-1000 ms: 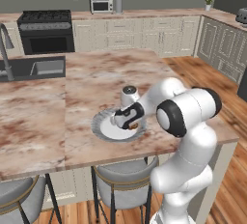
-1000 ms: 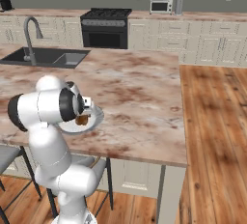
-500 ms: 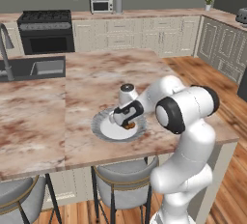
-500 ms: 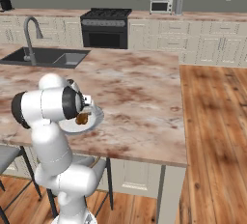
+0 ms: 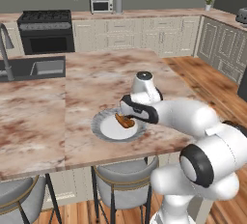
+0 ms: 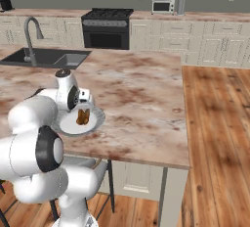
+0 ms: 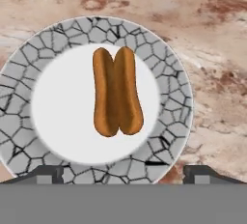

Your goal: Move the hot dog bun to the plate on the dining table and place the condiment next to that plate. Then navigate to the fridge and take the sausage and place it on the plate as well.

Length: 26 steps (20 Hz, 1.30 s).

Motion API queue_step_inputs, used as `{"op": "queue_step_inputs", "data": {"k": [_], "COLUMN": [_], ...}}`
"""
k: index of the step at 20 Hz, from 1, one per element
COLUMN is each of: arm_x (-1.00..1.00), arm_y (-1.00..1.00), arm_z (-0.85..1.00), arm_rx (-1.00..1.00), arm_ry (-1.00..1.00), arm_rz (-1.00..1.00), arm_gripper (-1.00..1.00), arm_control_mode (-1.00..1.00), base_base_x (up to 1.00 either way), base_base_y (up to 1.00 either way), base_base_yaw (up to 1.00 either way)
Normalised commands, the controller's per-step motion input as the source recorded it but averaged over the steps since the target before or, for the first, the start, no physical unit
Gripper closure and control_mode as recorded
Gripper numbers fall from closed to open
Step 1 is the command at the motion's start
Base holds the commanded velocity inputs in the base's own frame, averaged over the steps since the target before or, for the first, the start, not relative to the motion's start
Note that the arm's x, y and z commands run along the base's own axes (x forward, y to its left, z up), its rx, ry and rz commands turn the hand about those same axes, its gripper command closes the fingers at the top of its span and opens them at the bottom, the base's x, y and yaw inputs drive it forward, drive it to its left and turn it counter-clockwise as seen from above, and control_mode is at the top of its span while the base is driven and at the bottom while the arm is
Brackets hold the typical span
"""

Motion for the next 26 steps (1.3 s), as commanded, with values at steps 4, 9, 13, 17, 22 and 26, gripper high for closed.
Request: {"op": "queue_step_inputs", "data": {"k": [4,9,13,17,22,26], "arm_x": [-0.98,-1.0,-1.0,-0.44,0.0,0.0], "arm_y": [-0.4,-0.41,-0.47,-0.17,0.0,0.0], "arm_z": [1.0,0.71,0.21,-0.01,0.0,0.0], "arm_rx": [0.0,-0.12,-0.09,-0.04,0.0,0.0], "arm_ry": [0.04,0.09,0.07,0.01,0.0,0.0], "arm_rz": [-0.02,0.0,0.0,-0.01,0.0,0.0], "arm_gripper": [-1.0,-1.0,-1.0,-1.0,-1.0,-1.0], "arm_control_mode": [-1.0,-1.0,-1.0,1.0,1.0,1.0], "base_base_x": [0.0,0.0,0.0,-0.37,-0.25,0.08], "base_base_y": [0.0,0.0,0.0,-0.35,-1.0,-1.0], "base_base_yaw": [0.0,0.0,0.0,-0.04,-0.16,-0.14]}}
